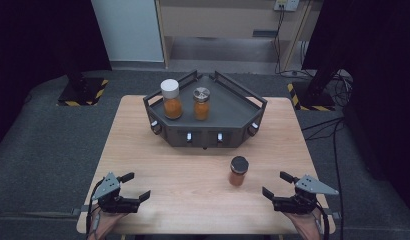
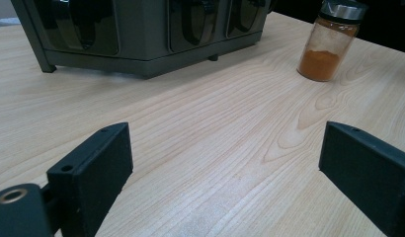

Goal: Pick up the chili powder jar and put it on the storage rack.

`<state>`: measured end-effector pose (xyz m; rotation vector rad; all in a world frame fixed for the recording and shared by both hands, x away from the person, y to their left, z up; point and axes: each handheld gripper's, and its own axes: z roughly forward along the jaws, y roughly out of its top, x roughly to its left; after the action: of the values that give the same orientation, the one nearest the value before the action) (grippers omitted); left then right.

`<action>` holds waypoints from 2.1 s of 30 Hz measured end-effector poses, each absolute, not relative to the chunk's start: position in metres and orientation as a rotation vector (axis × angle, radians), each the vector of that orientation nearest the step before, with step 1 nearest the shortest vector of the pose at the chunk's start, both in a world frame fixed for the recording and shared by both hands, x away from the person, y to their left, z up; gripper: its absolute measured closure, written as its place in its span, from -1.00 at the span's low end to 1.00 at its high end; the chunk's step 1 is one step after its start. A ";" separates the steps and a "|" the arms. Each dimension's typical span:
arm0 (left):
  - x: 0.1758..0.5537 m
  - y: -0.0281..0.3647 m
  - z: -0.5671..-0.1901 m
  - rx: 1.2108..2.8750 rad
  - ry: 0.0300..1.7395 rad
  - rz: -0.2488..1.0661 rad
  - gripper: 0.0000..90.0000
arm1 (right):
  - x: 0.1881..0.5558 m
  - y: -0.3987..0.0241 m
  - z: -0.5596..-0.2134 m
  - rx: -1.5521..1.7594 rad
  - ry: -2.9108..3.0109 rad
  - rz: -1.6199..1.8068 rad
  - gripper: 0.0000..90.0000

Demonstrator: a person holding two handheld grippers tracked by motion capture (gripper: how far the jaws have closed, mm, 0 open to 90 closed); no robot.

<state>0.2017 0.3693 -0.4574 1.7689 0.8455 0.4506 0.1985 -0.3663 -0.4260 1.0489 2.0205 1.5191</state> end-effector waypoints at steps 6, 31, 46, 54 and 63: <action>0.202 0.369 -0.458 1.766 0.850 0.451 -0.88 | 0.200 -0.364 -0.418 1.029 2.030 1.507 -0.80; 0.202 0.369 -0.458 1.766 0.851 0.445 -0.88 | 0.232 -0.342 -0.388 0.958 2.095 1.502 -0.80; 0.203 0.369 -0.458 1.772 0.847 0.445 -0.88 | 0.260 -0.324 -0.387 0.948 2.157 1.510 -0.79; 0.203 0.368 -0.457 1.775 0.845 0.445 -0.88 | 0.271 -0.314 -0.389 0.946 2.190 1.497 -0.79; 0.203 0.368 -0.457 1.778 0.843 0.446 -0.87 | 0.282 -0.304 -0.394 0.960 2.211 1.476 -0.78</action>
<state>0.2026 0.3681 -0.4570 1.7784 0.8431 0.4464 0.2820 -0.3044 -0.3944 0.9604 2.2115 1.4758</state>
